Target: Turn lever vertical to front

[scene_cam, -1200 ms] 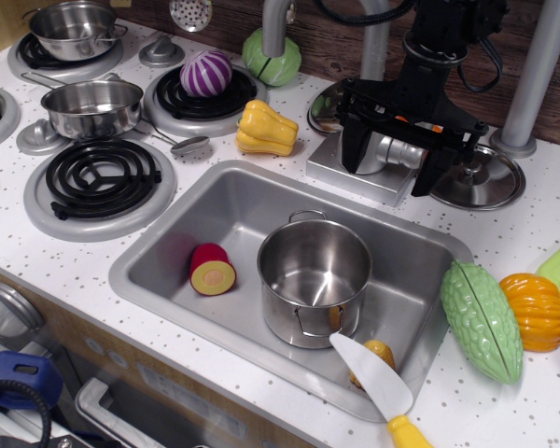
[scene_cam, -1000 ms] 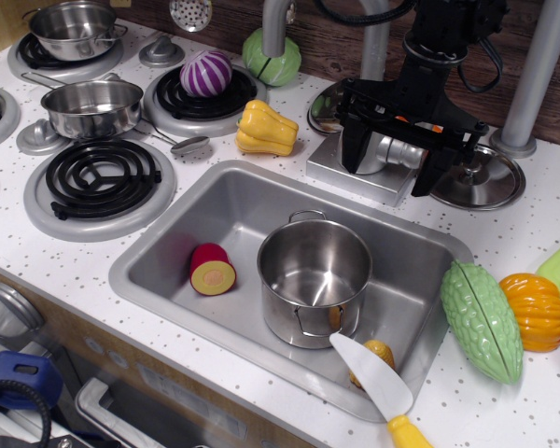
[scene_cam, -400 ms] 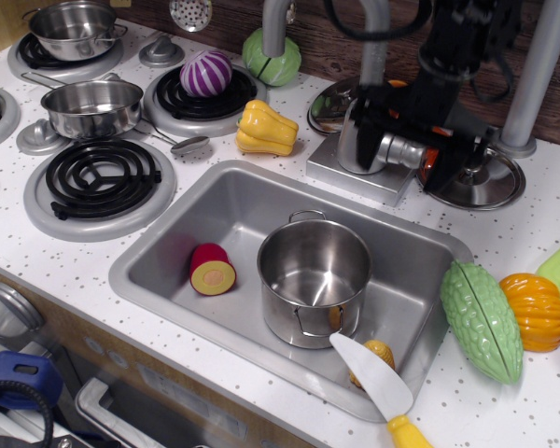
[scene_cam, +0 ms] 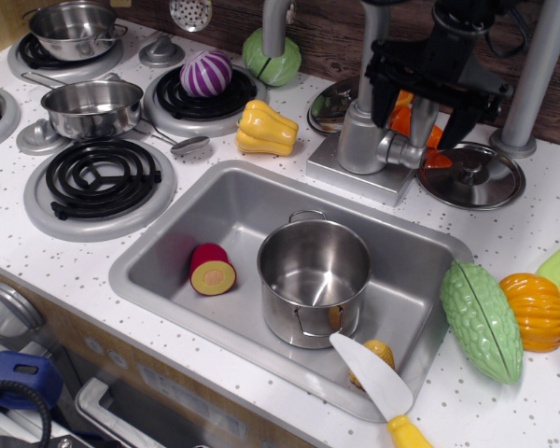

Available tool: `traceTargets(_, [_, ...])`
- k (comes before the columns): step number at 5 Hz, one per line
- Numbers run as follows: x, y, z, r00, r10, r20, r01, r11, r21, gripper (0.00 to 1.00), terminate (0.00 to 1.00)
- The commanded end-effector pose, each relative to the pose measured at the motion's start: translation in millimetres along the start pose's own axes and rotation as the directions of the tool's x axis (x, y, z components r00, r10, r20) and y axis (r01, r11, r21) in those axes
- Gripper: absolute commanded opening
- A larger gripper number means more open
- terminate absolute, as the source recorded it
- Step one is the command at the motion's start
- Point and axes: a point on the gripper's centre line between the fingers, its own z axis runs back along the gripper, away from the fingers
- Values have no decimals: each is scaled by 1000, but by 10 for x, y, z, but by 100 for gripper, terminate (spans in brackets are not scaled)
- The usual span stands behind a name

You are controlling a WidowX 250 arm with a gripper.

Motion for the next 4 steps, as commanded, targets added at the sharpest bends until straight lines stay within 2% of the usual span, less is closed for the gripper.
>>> traceTargets(1, [200,-8,168,997,1,72,-2,1000,5,100,0])
traceTargets(3, [361,-7,169,998,-33,58,32,999,22,100,0])
traceTargets(4, [363,-30,184,999,-18,37,17,1000,7,0,0])
